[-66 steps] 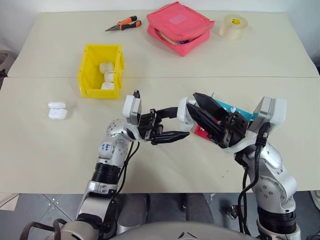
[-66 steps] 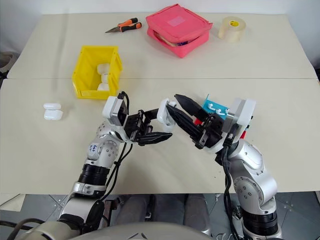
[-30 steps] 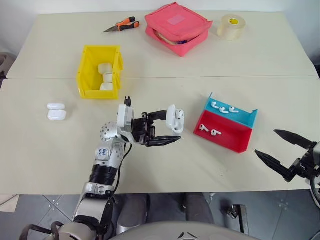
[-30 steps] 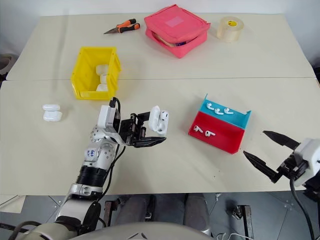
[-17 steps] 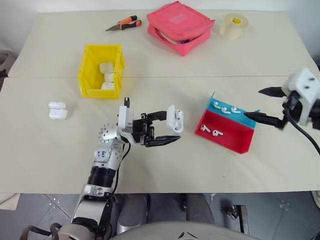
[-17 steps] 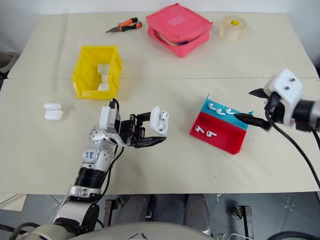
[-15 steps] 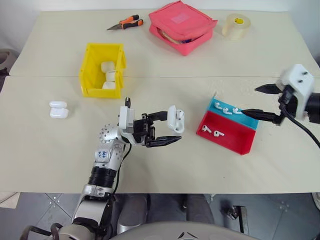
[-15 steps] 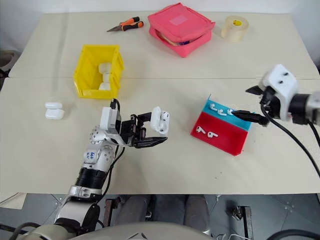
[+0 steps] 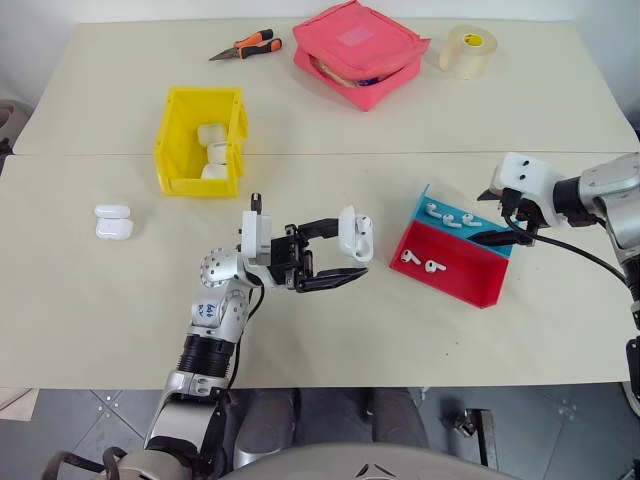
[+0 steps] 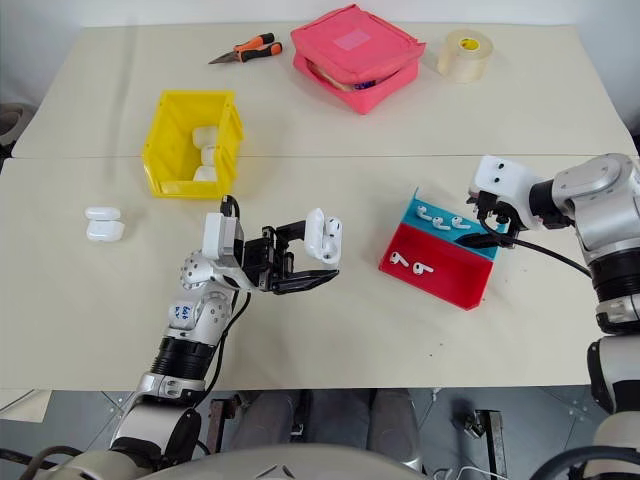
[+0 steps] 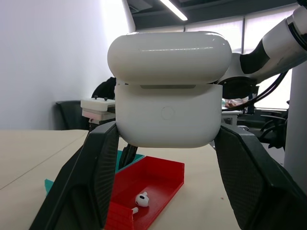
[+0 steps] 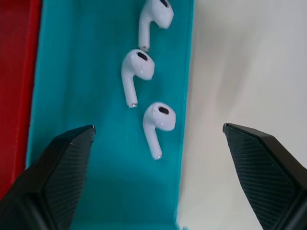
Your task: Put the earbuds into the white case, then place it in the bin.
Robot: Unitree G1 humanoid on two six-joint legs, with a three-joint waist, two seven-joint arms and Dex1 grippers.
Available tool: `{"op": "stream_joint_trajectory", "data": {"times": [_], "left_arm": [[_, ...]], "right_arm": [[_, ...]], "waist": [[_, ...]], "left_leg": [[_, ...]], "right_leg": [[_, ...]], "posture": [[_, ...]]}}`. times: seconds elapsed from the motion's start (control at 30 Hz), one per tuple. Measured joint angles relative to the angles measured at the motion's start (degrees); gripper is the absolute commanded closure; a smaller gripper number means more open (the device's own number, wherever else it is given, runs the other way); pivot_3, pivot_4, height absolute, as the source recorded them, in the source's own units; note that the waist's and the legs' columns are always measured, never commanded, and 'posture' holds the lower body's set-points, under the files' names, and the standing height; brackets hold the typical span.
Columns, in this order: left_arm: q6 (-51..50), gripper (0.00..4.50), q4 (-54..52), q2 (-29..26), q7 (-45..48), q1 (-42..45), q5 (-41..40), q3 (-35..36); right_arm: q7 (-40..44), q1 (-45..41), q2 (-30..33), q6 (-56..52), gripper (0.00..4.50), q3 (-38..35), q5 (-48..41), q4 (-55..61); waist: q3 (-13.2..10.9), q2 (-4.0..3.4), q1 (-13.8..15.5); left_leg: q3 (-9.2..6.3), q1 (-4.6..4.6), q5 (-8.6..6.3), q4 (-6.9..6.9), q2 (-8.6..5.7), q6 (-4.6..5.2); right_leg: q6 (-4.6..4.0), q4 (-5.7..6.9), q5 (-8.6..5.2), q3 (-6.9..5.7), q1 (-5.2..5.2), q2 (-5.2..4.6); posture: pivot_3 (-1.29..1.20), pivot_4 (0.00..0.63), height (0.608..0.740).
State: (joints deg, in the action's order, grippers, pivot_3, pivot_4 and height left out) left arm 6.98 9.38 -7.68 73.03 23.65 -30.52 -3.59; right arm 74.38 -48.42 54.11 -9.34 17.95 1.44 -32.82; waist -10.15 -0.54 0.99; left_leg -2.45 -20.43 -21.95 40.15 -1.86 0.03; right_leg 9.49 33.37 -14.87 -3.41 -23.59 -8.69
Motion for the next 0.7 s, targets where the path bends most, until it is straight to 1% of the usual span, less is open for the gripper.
{"op": "stream_joint_trajectory", "data": {"times": [0.1, 0.33, 0.7], "left_arm": [[0.0, 1.80, 0.0, 0.0, -0.3, 0.0, 0.0, 0.0], [0.0, 1.80, 0.0, 0.0, -0.5, 0.0, 0.0, 0.0], [0.1, 1.80, 0.0, 0.0, -0.6, 0.0, 0.0, 0.0]], "right_arm": [[1.1, -1.0, -1.3, 3.2, 0.65, 0.0, 1.4, -2.6], [3.1, -3.1, -3.1, 6.1, 3.11, 0.0, 4.0, -6.4], [3.4, -5.1, -4.5, 9.1, 3.11, -0.4, 6.4, -10.4]], "waist": [[0.0, 0.00, -0.1], [0.0, 0.00, -0.3], [0.0, -0.01, -0.9]], "left_leg": [[0.00, 0.01, 0.00, 0.01, 0.00, 0.00], [-0.01, 0.01, 0.00, 0.02, 0.01, -0.01], [-0.03, 0.02, 0.01, 0.04, 0.01, -0.02]], "right_leg": [[0.00, 0.00, 0.00, -0.01, 0.01, 0.00], [0.00, 0.03, 0.00, -0.01, 0.01, 0.00], [0.00, 0.06, 0.00, -0.01, 0.03, 0.00]], "posture": [[0.00, 0.150, 0.740], [0.00, 0.150, 0.740], [0.00, 0.150, 0.740]]}}
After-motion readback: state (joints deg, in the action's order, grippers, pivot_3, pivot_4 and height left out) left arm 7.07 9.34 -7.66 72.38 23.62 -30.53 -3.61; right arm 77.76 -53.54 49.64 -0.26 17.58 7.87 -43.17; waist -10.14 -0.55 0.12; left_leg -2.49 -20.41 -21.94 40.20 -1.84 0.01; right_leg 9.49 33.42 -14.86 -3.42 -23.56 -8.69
